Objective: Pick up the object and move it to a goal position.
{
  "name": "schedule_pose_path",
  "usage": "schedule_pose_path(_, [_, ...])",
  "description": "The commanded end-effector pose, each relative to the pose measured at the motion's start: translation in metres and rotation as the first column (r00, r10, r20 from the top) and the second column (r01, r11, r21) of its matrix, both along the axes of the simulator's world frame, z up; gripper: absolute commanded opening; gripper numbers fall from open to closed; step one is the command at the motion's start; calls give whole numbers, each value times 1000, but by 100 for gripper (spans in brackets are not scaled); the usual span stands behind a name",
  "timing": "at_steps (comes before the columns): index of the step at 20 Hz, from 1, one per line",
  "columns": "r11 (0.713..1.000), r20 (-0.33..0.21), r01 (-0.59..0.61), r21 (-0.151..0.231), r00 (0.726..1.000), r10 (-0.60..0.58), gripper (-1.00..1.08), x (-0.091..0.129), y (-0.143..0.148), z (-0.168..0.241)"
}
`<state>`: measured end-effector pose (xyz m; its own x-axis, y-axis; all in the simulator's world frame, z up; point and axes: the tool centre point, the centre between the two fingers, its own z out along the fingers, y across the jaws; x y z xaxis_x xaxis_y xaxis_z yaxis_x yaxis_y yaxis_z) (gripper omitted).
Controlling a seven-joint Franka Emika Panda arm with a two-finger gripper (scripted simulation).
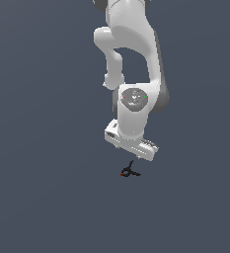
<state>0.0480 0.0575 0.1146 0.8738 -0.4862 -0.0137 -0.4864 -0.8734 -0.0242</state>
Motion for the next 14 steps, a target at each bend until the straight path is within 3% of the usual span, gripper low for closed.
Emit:
schedule_pose_path(1, [998,-2,70,-2,998,-70,100,5,0,-5])
schedule_pose_path(7, [973,-6,229,-7,973,-229,100,18,2,-17])
schedule_pose_path(14, [914,-7,405,-16,914,-405,100,31,4,-32])
